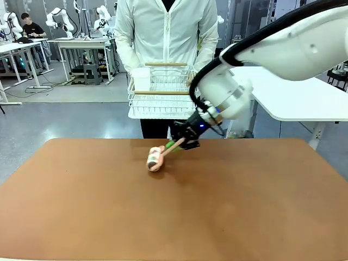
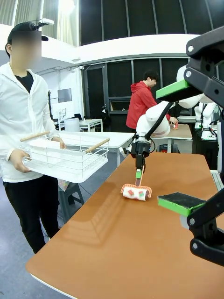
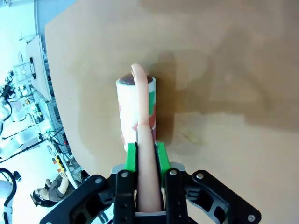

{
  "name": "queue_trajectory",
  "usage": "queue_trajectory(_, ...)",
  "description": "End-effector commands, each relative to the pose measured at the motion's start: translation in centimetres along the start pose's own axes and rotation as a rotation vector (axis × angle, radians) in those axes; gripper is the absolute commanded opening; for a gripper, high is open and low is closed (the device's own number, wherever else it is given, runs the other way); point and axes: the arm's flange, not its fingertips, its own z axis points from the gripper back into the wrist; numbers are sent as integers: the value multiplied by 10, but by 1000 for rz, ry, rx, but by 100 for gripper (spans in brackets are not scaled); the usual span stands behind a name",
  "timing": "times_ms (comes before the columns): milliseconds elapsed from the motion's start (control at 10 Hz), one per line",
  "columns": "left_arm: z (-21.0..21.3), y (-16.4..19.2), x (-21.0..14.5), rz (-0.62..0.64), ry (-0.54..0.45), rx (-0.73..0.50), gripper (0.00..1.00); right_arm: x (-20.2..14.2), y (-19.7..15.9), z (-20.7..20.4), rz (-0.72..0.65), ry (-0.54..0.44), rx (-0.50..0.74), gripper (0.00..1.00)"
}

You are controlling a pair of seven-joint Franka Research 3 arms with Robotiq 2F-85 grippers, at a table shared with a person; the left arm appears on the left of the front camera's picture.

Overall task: Clean the table.
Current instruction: Clean the table with the Lint Roller when the human lifts the Dish drying rack.

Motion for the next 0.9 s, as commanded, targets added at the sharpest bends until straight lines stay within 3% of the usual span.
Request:
queue_trajectory(0, 3, -2, 1, -2, -5, -11, 100, -10, -14, -75, 14, 95, -189, 21)
queue_trajectory(500, 3, -2, 1, -2, -5, -11, 100, -3, 7, -55, 50, 38, -201, 21)
queue_trajectory(800, 3, -2, 1, -2, -5, -11, 100, -1, 45, 11, 85, -19, -175, 21)
